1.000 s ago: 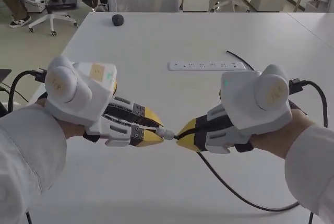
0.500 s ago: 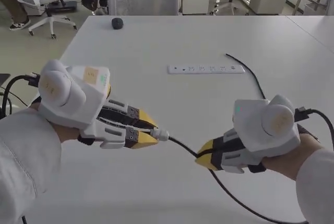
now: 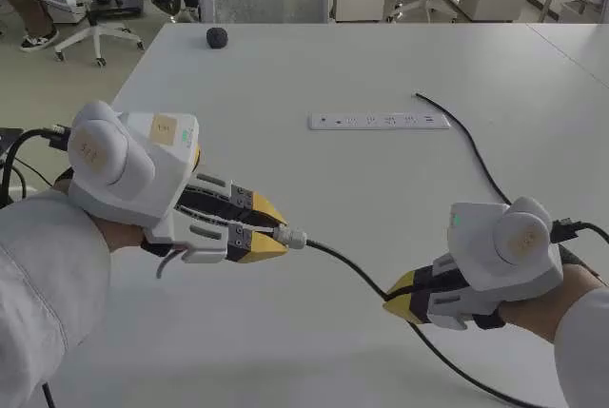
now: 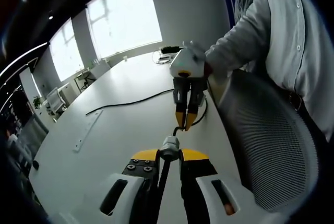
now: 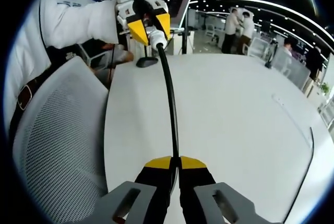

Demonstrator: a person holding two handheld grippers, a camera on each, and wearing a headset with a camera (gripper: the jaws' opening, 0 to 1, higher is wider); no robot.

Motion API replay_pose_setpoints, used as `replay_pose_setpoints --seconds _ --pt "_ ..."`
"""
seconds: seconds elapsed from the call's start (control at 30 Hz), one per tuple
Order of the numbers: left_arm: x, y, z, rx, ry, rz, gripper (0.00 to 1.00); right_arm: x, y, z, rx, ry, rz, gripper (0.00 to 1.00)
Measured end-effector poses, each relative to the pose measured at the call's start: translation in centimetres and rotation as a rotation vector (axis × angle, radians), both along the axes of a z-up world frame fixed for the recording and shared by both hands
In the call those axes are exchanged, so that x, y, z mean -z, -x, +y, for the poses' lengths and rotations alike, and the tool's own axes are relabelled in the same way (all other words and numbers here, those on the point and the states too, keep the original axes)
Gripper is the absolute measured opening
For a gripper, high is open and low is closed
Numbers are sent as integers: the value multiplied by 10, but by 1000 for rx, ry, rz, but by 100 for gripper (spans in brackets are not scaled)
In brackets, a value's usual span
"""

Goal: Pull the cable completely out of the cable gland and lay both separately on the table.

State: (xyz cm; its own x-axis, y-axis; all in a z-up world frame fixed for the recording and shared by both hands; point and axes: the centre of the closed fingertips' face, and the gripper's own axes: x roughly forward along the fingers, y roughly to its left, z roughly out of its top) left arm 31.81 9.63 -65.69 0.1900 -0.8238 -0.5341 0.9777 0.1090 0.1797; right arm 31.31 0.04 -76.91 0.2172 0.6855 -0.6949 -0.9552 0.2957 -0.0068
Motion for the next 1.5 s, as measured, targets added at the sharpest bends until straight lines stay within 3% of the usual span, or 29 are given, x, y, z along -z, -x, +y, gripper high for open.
replay_pose_setpoints --seconds 0.27,0.73,0.8,0.93,1.5 --pt "-1 -1 5 -13 1 -5 15 22 -1 -23 43 46 27 0" --pt "-2 -5 10 -28 3 -6 15 22 -1 -24 56 53 53 0" --pt "-2 -6 12 -33 4 -7 15 17 -1 -20 63 27 62 3" --pt "-2 -7 14 -38 2 -7 15 8 -5 -13 86 3 66 25" --pt "-2 -5 12 -33 2 -8 15 -59 -5 37 -13 -124 -19 37"
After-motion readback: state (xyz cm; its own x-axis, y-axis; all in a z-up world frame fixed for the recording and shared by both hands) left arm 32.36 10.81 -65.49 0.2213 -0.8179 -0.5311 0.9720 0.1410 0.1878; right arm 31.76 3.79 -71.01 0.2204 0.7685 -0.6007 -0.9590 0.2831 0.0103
